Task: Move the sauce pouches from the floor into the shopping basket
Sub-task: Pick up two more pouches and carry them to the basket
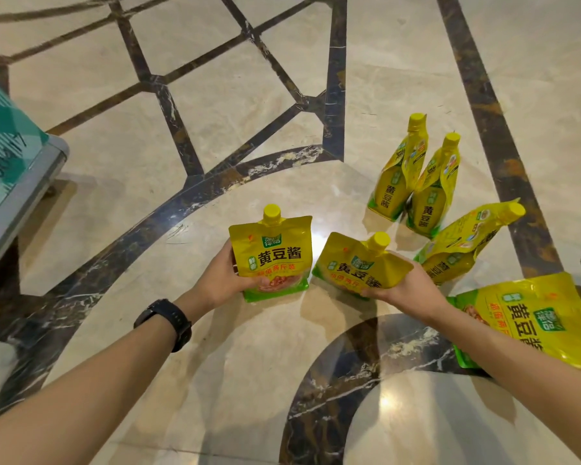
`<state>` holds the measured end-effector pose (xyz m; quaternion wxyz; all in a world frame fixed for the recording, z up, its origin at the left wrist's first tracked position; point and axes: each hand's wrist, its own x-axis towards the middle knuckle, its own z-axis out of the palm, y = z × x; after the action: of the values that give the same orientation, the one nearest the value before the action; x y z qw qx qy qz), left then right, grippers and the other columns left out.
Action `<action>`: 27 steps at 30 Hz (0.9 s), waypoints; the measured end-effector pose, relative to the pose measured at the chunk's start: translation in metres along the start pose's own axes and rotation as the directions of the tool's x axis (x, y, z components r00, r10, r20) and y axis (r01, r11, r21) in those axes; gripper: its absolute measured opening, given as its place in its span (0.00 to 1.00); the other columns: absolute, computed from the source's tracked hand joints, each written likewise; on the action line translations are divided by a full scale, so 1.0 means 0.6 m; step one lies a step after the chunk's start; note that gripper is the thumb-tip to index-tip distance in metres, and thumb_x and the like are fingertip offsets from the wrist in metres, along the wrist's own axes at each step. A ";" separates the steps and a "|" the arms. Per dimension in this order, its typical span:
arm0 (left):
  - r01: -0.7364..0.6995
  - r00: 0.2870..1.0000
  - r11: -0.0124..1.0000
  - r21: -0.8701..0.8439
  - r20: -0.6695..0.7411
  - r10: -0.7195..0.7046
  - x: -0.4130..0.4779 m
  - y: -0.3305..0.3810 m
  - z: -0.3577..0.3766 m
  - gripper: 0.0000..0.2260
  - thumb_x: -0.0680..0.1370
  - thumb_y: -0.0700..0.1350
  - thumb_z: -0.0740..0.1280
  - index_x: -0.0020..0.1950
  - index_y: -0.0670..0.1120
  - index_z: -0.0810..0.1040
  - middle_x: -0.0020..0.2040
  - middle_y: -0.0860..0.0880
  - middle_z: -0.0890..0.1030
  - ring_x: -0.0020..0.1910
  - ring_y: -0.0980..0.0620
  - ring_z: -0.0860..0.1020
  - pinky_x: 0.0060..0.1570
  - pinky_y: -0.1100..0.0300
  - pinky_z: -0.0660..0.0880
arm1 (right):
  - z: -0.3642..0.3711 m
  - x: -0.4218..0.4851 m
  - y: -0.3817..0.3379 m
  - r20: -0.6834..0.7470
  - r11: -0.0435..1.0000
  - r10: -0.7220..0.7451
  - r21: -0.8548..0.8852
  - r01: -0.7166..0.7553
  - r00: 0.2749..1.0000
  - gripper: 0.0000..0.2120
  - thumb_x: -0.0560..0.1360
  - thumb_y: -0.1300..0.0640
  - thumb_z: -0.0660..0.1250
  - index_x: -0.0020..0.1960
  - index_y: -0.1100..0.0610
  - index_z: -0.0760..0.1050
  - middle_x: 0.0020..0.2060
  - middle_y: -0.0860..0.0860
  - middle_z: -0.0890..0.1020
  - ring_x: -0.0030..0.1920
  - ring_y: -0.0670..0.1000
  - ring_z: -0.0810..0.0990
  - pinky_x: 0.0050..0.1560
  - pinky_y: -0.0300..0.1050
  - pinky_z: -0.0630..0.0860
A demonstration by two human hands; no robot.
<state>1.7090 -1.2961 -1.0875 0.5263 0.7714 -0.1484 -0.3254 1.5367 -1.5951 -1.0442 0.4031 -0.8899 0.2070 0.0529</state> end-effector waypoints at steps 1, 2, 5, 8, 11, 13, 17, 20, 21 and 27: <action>0.001 1.000 1.000 -0.013 -0.002 -0.001 0.001 -0.001 0.002 0.35 0.64 0.47 0.81 0.68 0.52 0.71 0.62 0.51 0.82 0.59 0.51 0.82 0.56 0.46 0.81 | 0.000 0.004 -0.001 -0.013 1.000 0.011 0.021 -0.011 1.000 0.27 0.64 0.53 0.81 0.60 0.47 0.76 0.51 0.43 0.82 0.52 0.44 0.80 0.47 0.27 0.73; 0.003 1.000 1.000 -0.026 -0.002 -0.003 0.003 0.000 0.003 0.34 0.64 0.46 0.80 0.68 0.50 0.72 0.61 0.52 0.82 0.58 0.52 0.82 0.56 0.48 0.81 | -0.001 0.007 -0.003 -0.016 0.999 0.021 0.044 -0.021 1.000 0.26 0.65 0.56 0.81 0.61 0.49 0.76 0.51 0.43 0.81 0.51 0.44 0.79 0.44 0.23 0.71; 0.029 0.999 0.999 -0.044 0.034 -0.027 0.006 0.008 -0.006 0.30 0.68 0.42 0.79 0.68 0.48 0.73 0.58 0.55 0.83 0.54 0.59 0.83 0.52 0.58 0.82 | -0.001 0.013 0.001 0.001 0.996 0.043 0.084 -0.043 0.999 0.27 0.66 0.59 0.80 0.63 0.53 0.77 0.52 0.45 0.82 0.53 0.46 0.79 0.44 0.24 0.70; 0.075 0.992 0.995 -0.062 0.107 -0.068 -0.001 -0.005 -0.012 0.31 0.68 0.44 0.79 0.69 0.51 0.72 0.58 0.53 0.84 0.56 0.55 0.83 0.53 0.57 0.81 | 0.000 0.017 0.005 -0.017 0.999 0.031 0.045 -0.030 0.999 0.27 0.66 0.58 0.80 0.63 0.53 0.77 0.52 0.46 0.81 0.51 0.45 0.78 0.42 0.21 0.69; 0.103 0.992 0.990 -0.098 0.090 -0.094 -0.017 -0.021 0.008 0.34 0.68 0.44 0.80 0.71 0.52 0.70 0.61 0.53 0.83 0.58 0.53 0.83 0.53 0.56 0.81 | 0.001 0.017 0.006 -0.026 0.999 0.037 0.039 -0.035 0.999 0.27 0.66 0.58 0.80 0.62 0.53 0.77 0.50 0.45 0.80 0.49 0.45 0.77 0.40 0.20 0.69; 0.085 0.994 0.990 -0.108 0.072 -0.078 -0.018 -0.022 0.022 0.35 0.67 0.41 0.81 0.71 0.51 0.70 0.61 0.52 0.83 0.58 0.54 0.83 0.52 0.58 0.81 | 0.001 0.018 0.007 -0.016 0.998 0.047 0.049 -0.046 0.999 0.27 0.66 0.58 0.80 0.63 0.53 0.76 0.50 0.45 0.80 0.49 0.45 0.78 0.40 0.21 0.70; 0.116 0.992 0.986 -0.122 0.071 -0.108 -0.016 -0.005 0.013 0.31 0.69 0.42 0.79 0.69 0.50 0.72 0.59 0.52 0.84 0.55 0.54 0.84 0.55 0.55 0.81 | -0.001 0.018 0.004 -0.005 0.996 0.057 0.074 -0.056 0.998 0.26 0.67 0.58 0.80 0.63 0.53 0.76 0.52 0.46 0.81 0.51 0.46 0.79 0.42 0.23 0.69; 0.217 0.971 0.964 -0.151 0.139 -0.197 -0.026 -0.013 0.008 0.24 0.73 0.44 0.76 0.68 0.50 0.75 0.58 0.51 0.85 0.53 0.51 0.85 0.52 0.57 0.81 | -0.002 0.019 0.003 0.007 0.995 0.062 0.079 -0.063 0.998 0.27 0.67 0.58 0.80 0.64 0.52 0.76 0.54 0.48 0.82 0.52 0.48 0.79 0.47 0.32 0.72; 0.255 0.961 0.955 -0.151 0.151 -0.232 -0.033 -0.022 0.011 0.24 0.73 0.45 0.76 0.67 0.50 0.75 0.57 0.50 0.85 0.53 0.50 0.85 0.51 0.57 0.81 | -0.001 0.018 0.002 0.009 0.995 0.066 0.079 -0.067 0.998 0.27 0.67 0.57 0.80 0.64 0.52 0.76 0.55 0.48 0.82 0.53 0.48 0.80 0.50 0.36 0.73; 0.349 0.937 0.916 -0.199 0.102 -0.335 -0.055 -0.055 0.025 0.35 0.62 0.54 0.81 0.66 0.48 0.75 0.58 0.48 0.85 0.53 0.48 0.85 0.54 0.49 0.81 | -0.018 0.028 -0.012 0.079 0.997 0.076 0.011 -0.077 0.994 0.31 0.66 0.55 0.80 0.67 0.53 0.74 0.60 0.51 0.81 0.59 0.53 0.79 0.62 0.49 0.75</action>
<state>1.6707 -1.2745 -1.1095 0.5359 0.7132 0.0072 -0.4518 1.5545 -1.6043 -1.0361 0.4147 -0.8757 0.2254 0.1020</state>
